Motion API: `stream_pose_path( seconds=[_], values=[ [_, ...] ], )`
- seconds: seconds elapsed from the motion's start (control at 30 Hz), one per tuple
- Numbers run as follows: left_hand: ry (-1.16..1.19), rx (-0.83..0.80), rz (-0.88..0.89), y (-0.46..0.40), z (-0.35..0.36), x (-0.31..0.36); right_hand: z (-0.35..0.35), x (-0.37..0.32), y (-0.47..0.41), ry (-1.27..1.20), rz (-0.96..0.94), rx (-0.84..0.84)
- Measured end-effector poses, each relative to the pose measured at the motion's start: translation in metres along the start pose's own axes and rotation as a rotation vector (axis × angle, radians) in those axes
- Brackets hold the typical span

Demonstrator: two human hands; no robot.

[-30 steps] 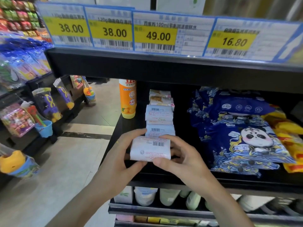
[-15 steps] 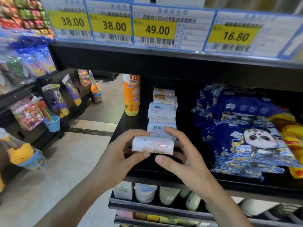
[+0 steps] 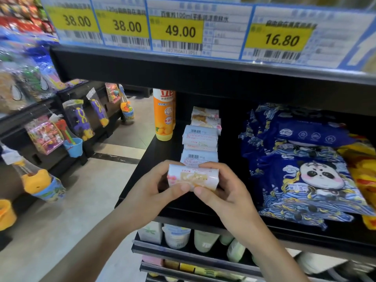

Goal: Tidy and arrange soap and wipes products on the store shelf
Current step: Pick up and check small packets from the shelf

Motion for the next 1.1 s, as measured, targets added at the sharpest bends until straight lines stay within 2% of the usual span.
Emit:
stream_pose_path(
  seconds=[0.23,0.37,0.53,0.8,1.0,1.1],
  values=[
    [0.046,0.045,0.002,0.002,-0.005,0.001,-0.005,-0.002,0.0,-0.022,-0.03,0.066],
    [0.164,0.085,-0.052,0.001,-0.01,-0.002,-0.004,0.001,-0.002,-0.085,0.014,0.07],
    [0.197,0.17,-0.059,0.003,-0.017,-0.003,-0.003,0.003,0.0,-0.001,0.009,0.095],
    [0.103,0.282,-0.095,0.003,-0.029,-0.011,0.009,-0.006,0.002,0.167,-0.096,-0.03],
    [0.101,0.26,-0.107,0.001,-0.027,-0.009,0.006,-0.004,0.001,0.035,-0.056,-0.031],
    [0.114,0.191,-0.099,0.003,-0.022,-0.009,0.003,0.001,0.0,-0.02,-0.002,-0.018]
  ],
)
Point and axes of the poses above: each hand's wrist, its own y-axis away from the middle knuckle, its own z-axis out of the palm, x = y × z, the point moved 10 cm from there along -y, towards the middle knuckle, and after that the axes turned 2 degrees about y, right-handed, at the moved point
